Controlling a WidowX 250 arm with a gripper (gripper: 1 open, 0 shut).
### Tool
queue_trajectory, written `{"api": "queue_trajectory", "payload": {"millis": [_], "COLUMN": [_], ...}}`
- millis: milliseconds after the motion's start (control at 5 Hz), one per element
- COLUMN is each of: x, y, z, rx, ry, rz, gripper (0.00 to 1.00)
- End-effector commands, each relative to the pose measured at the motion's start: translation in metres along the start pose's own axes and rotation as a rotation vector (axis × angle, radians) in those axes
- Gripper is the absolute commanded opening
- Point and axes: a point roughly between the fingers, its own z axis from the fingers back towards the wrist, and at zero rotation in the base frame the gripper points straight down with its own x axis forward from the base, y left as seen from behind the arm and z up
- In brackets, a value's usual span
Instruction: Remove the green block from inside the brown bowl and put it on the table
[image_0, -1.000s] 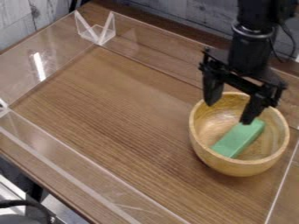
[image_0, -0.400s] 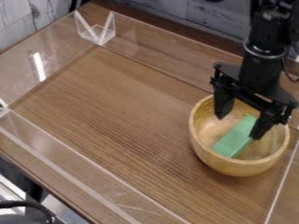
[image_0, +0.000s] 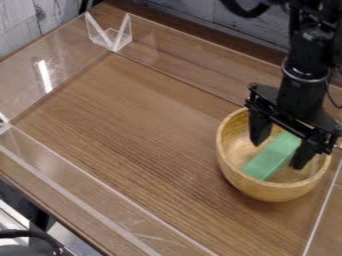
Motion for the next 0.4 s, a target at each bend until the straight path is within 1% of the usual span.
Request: {"api": "queue_trajectory", "payload": {"millis": [0, 200], "x": [0.0048, 0.0055], "y": [-0.0048, -0.0058], "z": [0.0059, 0.0032], "rx": [-0.008, -0.009], "ry": [-0.044, -0.052], "rz": [-0.008, -0.005], "gripper": [1.0, 1.0]}}
